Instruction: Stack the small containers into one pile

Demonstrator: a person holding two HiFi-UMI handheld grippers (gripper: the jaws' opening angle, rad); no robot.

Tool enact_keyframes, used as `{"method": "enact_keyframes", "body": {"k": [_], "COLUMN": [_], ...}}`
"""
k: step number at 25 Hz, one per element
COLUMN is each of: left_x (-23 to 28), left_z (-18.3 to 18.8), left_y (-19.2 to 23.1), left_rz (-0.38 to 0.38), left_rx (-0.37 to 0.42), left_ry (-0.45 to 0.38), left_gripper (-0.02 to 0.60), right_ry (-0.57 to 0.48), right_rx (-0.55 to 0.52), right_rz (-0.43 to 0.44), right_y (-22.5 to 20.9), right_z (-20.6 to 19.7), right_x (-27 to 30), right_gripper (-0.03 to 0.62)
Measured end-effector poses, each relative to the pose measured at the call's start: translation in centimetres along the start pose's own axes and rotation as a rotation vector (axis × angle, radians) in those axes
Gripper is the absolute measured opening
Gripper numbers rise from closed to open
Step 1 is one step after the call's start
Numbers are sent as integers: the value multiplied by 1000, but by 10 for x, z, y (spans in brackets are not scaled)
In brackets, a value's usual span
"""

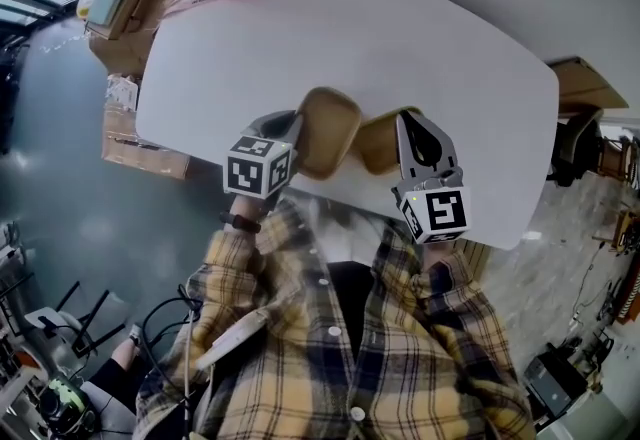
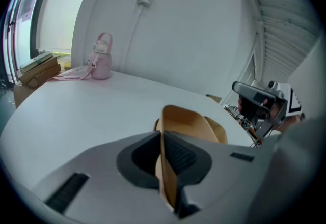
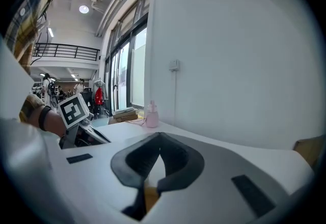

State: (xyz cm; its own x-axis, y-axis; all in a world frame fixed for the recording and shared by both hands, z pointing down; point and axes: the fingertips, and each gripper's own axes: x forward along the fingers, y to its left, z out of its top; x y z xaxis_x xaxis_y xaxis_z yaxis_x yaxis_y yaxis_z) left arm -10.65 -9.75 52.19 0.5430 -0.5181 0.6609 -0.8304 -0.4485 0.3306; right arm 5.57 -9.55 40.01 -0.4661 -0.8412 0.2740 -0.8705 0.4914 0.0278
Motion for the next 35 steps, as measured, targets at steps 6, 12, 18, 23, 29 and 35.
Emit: {"method": "enact_keyframes", "body": {"k": [6,12,18,23,29,35], "left_x": [9,22,30,36,46,52], "left_z": [-6,-6,-3,-6,-24,-30], "left_y": [17,15,18,20,22,22], "left_rz": [3,4,57,94,108,120], "left_rx": [-5,75,183,279,332,349], "left_ry": [7,24,-39,-66,-25,-25], "left_gripper": [29,29,29,29,31,31], "right_ry": [14,24,24,26,24,24], "right_rx": [-4,4,13,20,25,26], "right_rz": [-10,-28,-51,-65,-63,-66], "right_y": [-3,-9,-13,-19,-20,-21], "right_z": [-3,-5,-5,-5,-3,-2], "right_x": [5,6,3,4,6,6], "right_gripper": [15,15,15,15,15,15]}}
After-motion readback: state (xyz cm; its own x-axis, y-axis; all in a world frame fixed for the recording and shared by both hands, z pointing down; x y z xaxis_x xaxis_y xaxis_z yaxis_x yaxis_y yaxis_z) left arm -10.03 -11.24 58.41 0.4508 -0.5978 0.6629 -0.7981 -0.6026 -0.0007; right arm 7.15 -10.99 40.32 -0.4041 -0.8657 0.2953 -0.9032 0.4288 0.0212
